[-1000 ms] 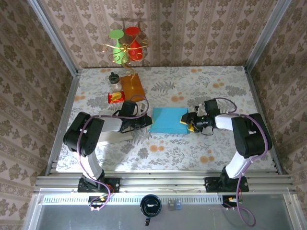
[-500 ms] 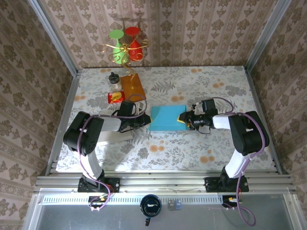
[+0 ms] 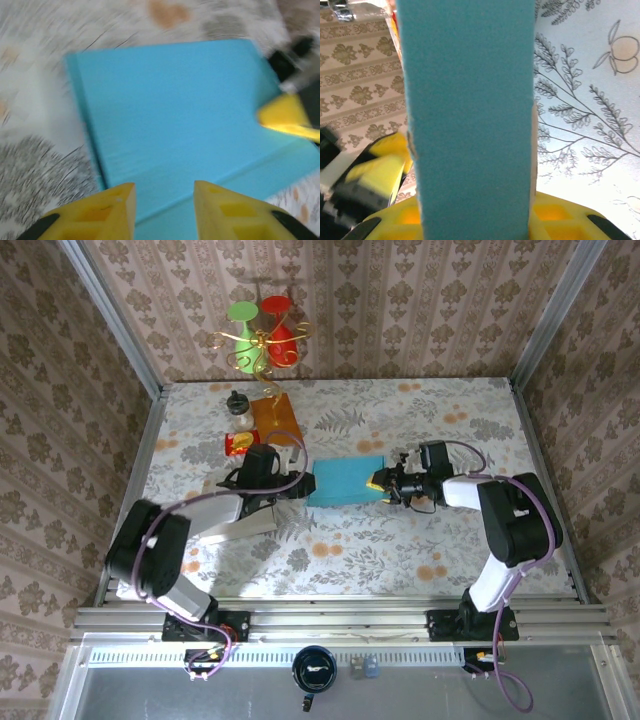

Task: Fold the paper box

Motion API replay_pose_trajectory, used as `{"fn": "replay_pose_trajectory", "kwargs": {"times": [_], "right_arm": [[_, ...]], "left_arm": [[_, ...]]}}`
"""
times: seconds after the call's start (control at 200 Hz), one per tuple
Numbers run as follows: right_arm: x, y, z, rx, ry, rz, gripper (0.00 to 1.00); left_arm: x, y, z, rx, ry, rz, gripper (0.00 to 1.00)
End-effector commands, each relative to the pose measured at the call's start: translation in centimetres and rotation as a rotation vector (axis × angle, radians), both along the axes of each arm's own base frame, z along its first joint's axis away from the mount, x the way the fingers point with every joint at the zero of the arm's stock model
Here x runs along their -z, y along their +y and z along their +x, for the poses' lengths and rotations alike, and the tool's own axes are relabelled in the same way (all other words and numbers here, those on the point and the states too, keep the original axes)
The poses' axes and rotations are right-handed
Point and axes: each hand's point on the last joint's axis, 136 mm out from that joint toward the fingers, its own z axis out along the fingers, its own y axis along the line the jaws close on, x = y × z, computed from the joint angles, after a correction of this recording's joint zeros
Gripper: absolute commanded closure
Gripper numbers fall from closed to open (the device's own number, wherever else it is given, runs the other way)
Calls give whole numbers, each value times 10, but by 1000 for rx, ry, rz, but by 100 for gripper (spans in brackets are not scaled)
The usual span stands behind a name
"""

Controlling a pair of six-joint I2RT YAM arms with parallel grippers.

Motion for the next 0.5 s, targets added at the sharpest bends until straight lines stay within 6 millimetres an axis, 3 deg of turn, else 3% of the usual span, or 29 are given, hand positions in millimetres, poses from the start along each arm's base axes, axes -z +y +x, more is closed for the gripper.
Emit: {"fn": "replay_pose_trajectory", "kwargs": {"times": [0.0, 0.2, 0.49], "right_arm": [[-18, -2, 0, 65, 124, 55, 70], [-43, -8, -12, 134, 323, 102, 71], [-68, -11, -49, 176, 578, 130, 71]], "left_arm": [[-28, -14, -21, 220, -351, 69, 55], [-39, -16, -52, 464, -655, 212, 42], [-29, -8, -57, 620, -855, 375, 27]]}}
